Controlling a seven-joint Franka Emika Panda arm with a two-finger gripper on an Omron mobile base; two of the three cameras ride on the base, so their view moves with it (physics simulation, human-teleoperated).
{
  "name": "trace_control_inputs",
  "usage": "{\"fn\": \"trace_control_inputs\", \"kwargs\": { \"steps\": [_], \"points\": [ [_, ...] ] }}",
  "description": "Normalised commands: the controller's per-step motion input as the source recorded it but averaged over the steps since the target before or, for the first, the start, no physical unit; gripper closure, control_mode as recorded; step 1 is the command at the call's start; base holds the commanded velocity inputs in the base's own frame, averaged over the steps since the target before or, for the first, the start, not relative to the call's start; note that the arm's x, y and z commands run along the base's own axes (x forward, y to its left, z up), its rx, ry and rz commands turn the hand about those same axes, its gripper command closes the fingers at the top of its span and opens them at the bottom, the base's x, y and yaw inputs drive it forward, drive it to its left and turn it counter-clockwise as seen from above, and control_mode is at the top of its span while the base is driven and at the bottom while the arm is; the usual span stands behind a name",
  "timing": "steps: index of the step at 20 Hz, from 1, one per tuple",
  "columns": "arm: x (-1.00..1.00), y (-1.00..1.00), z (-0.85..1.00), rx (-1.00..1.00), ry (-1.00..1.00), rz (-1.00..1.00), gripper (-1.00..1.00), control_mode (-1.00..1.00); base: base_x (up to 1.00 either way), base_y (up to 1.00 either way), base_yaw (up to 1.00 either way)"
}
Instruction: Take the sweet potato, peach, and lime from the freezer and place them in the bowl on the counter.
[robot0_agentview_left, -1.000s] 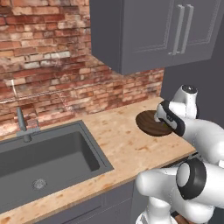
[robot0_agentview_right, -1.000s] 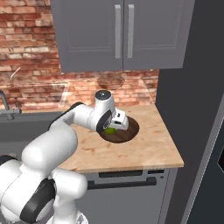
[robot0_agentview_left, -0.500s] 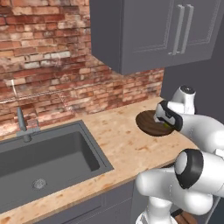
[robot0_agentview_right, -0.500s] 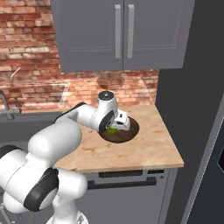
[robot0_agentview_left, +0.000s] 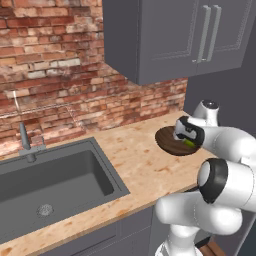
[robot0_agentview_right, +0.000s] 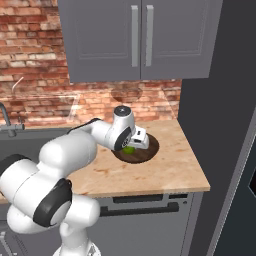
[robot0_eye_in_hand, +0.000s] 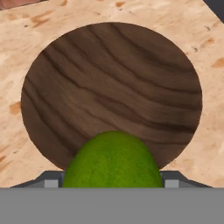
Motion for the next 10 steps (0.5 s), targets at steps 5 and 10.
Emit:
{"fn": "trace_control_inputs", "kwargs": {
  "steps": [5, 10],
  "points": [
    [0.23, 0.00, -0.14, 0.00, 0.00, 0.00, 1.00, -1.00, 0.00, 0.00, 0.00],
    [0.29, 0.00, -0.16, 0.00, 0.02, 0.00, -1.00, -1.00, 0.00, 0.00, 0.00]
  ]
}}
